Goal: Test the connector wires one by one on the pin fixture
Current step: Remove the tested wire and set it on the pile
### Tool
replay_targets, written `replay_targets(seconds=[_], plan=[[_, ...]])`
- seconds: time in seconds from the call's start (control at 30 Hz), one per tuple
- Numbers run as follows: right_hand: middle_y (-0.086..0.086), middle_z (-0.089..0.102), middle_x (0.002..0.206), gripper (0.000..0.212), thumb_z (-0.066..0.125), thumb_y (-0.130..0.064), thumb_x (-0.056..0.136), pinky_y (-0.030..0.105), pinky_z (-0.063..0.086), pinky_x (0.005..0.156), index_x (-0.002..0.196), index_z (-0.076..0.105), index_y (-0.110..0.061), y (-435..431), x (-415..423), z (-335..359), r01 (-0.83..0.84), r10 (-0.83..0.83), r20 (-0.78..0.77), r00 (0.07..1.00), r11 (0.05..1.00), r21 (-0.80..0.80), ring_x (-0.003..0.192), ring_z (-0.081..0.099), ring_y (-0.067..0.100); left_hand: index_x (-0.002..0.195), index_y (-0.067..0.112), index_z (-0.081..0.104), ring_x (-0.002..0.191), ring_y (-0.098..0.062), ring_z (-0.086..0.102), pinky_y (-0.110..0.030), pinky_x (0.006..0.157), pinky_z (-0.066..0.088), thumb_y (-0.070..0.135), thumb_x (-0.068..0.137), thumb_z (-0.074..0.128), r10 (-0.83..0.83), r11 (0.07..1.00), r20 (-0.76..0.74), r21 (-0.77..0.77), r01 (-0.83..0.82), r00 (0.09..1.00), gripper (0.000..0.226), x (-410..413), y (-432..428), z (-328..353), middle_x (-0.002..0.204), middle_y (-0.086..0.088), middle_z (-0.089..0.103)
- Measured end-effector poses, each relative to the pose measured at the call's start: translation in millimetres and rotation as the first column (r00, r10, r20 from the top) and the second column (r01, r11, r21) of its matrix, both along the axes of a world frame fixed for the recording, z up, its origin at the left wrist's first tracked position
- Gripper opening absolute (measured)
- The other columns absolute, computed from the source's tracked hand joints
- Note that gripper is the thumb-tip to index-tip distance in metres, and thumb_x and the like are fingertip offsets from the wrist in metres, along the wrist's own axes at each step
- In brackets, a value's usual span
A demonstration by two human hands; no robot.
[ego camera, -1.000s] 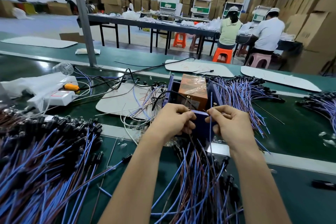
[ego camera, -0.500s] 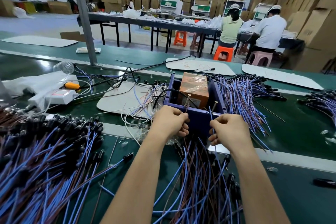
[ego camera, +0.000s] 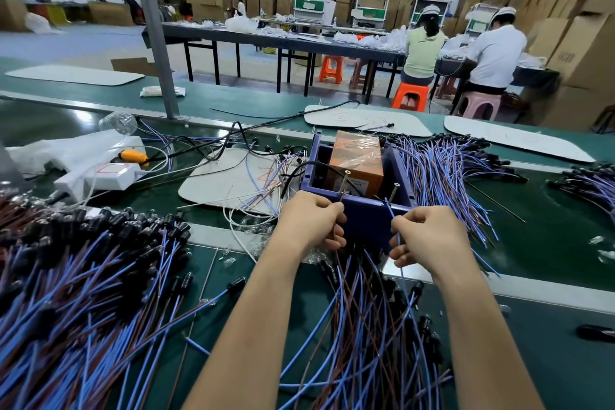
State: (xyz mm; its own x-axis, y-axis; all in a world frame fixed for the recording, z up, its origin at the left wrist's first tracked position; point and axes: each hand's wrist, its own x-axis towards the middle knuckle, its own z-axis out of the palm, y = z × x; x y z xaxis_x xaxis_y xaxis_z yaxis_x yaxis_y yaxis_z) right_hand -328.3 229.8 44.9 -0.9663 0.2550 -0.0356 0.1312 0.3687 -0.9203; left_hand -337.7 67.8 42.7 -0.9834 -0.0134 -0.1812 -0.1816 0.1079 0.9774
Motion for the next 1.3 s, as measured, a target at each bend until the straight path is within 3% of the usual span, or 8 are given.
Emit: replay_targets(seconds=[0.47,0.97,1.3], plan=[[0.017,0.057,0.054,0.013,0.052,0.005,0.081,0.024,0.043,0.037,0.071,0.06,0.009,5,2,5,-0.033,0.033,0.003,0.999,0.999,-0.022,0.034,0.05,0.021,0.075,-0.004,0.063,0.049,-0.026,0.063,-0.02,0.044,0.051,0.007,0.097,0.051,-0.006,1.0,0.026,0.016,0.005,1.0,0.027,-1,-3,0,0.064,-0.017,0.059],[0.014,0.056,0.049,0.018,0.053,0.004,0.079,0.023,0.044,0.038,0.062,0.058,0.002,6,-2,-4,-0.075,0.075,0.059,0.995,0.997,0.002,0.035,0.05,0.023,0.068,-0.003,0.059,0.047,-0.026,0.066,-0.025,0.048,0.055,0.006,0.096,0.047,0.002,1.0,0.052,0.012,-0.002,0.999,0.032,-5,1,-3,0.061,-0.017,0.059],[0.015,0.058,0.053,0.018,0.053,0.003,0.082,0.024,0.045,0.04,0.066,0.06,0.001,3,-4,-9,-0.11,0.108,0.066,0.992,0.994,0.016,0.037,0.054,0.024,0.081,0.004,0.061,0.052,-0.029,0.067,-0.025,0.046,0.054,0.018,0.099,0.05,-0.026,1.0,0.035,0.003,0.025,0.999,0.026,-5,1,-5,0.074,-0.022,0.063]])
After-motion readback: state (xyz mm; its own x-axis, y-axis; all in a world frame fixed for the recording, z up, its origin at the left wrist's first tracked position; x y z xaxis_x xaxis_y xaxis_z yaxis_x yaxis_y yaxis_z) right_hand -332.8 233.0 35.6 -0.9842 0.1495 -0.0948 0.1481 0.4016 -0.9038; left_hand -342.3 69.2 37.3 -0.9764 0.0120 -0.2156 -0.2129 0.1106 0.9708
